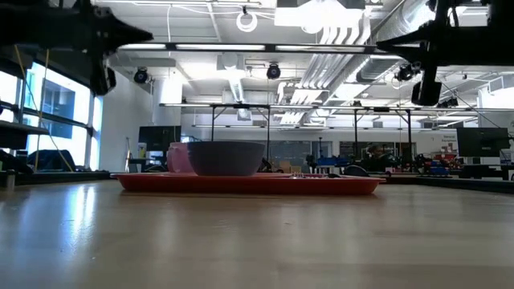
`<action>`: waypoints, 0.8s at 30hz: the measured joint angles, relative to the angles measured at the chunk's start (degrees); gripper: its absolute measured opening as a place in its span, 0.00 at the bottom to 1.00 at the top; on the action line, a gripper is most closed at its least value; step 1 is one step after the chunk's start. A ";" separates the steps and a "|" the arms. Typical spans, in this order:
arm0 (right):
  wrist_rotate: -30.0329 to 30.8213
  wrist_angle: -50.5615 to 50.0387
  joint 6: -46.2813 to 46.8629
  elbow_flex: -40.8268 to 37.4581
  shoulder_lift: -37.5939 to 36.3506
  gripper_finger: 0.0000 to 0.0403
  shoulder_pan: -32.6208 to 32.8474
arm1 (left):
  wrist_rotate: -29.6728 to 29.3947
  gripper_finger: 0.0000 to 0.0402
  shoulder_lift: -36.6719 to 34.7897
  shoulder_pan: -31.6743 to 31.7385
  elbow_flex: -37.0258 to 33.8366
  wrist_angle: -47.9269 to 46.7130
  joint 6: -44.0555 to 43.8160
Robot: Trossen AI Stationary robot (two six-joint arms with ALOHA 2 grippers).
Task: Set up tray
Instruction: Return to Home Position
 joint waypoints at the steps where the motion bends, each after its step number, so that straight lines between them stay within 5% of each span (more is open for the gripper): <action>1: 1.46 0.80 -0.03 -0.75 0.00 0.00 1.25 | -0.05 0.05 -0.58 0.00 -1.17 0.40 -0.98; 8: 7.61 2.88 -0.32 -4.19 0.04 0.00 6.85 | -0.28 0.05 -2.74 0.00 -7.81 2.75 -3.98; 13: 7.35 6.79 -0.35 -5.61 -0.02 0.00 7.35 | 3.03 0.05 -3.03 0.00 -10.94 8.13 -5.84; 24: 5.62 4.10 -5.95 -5.65 0.06 0.00 5.44 | 2.57 0.06 -3.04 0.00 -10.98 2.64 -5.33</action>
